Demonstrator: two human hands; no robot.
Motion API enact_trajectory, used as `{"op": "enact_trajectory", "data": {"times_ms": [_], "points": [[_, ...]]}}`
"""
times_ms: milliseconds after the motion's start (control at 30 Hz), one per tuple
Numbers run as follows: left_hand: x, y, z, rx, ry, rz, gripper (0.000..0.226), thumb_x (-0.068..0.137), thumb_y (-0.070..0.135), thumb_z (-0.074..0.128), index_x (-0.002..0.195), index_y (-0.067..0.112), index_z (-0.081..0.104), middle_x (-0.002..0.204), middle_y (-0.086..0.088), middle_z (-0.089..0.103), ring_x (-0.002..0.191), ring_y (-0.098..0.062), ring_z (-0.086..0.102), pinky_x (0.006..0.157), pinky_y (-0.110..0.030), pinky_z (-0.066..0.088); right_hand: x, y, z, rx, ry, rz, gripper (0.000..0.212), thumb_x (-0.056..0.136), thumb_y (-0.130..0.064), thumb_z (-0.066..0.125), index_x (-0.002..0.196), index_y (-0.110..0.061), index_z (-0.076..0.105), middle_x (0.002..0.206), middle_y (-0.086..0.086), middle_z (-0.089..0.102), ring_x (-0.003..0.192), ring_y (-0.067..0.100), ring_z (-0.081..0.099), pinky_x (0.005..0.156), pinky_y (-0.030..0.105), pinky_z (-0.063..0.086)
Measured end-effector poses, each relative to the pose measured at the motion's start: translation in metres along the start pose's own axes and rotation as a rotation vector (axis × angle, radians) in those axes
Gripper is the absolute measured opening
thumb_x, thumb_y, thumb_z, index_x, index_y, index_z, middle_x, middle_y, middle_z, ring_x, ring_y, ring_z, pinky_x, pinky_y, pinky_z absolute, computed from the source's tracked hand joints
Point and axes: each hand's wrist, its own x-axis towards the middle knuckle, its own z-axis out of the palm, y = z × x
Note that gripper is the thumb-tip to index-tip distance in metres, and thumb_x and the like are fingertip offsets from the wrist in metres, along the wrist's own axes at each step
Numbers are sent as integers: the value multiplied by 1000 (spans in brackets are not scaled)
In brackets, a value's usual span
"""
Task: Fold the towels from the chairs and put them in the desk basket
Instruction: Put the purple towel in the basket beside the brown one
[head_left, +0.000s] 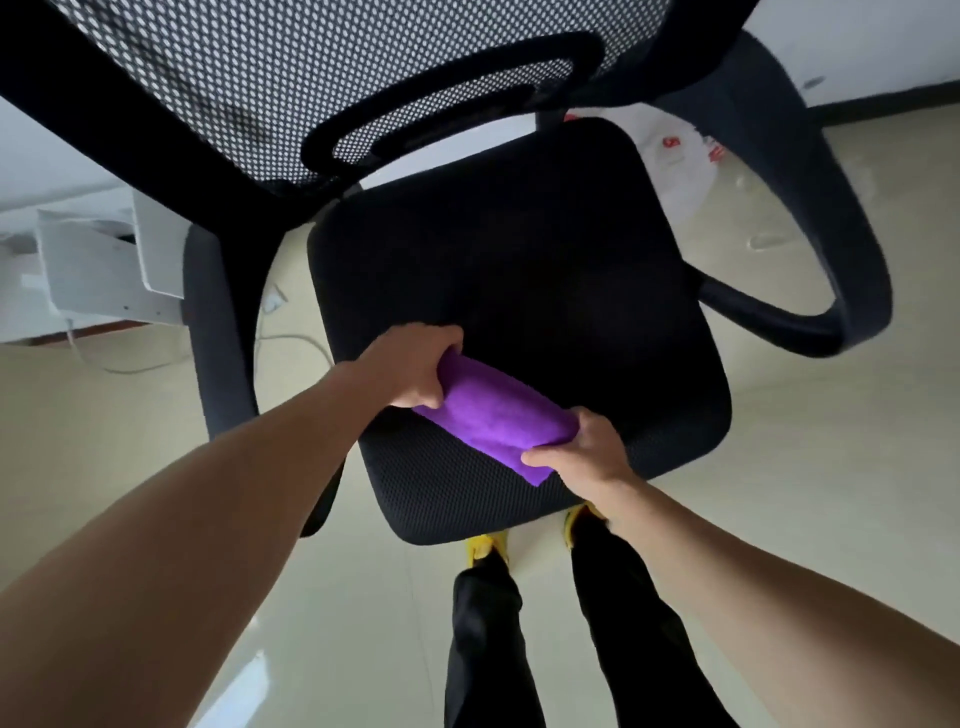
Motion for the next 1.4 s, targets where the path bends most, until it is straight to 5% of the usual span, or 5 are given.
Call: {"op": "enact_trajectory", "data": {"times_ms": [133,300,633,1100,1400], "points": [[-37,24,6,-664,-52,-172,40,57,-1,77,92,10,59,80,-6,57,73,-20,52,66,-32,43,-31,3,-37,278,86,43,49,61,-2,81,105,-12,62,93,4,67,79,15,62,57,15,44],[-85,101,-3,-1173,-40,-235,37,62,1,71,97,9,62,85,-10,61,78,-22,58,71,-34,47,-107,10,-94,403,268,-10,27,72,-10,75,97,-11,64,84,5,65,79,21,63,66,26,48],[-158,323,-7,-678,133,115,39,89,9,48,128,10,45,112,-9,59,94,-22,57,80,-32,45,-298,106,-180,404,594,-74,77,94,-22,59,154,-28,11,145,3,44,128,24,46,108,40,38],[-280,708,142,-446,-83,531,57,91,10,47,144,16,28,120,-2,54,106,-21,55,91,-33,47,-529,411,-341,524,1012,67,58,99,-22,48,151,-27,22,139,6,50,122,25,51,101,34,42],[-305,910,197,-430,-130,692,41,86,7,56,124,18,44,109,2,58,98,-17,59,86,-37,55,-606,549,-453,562,1222,123,54,99,-21,46,149,-24,27,134,8,54,118,28,53,91,28,39]]}}
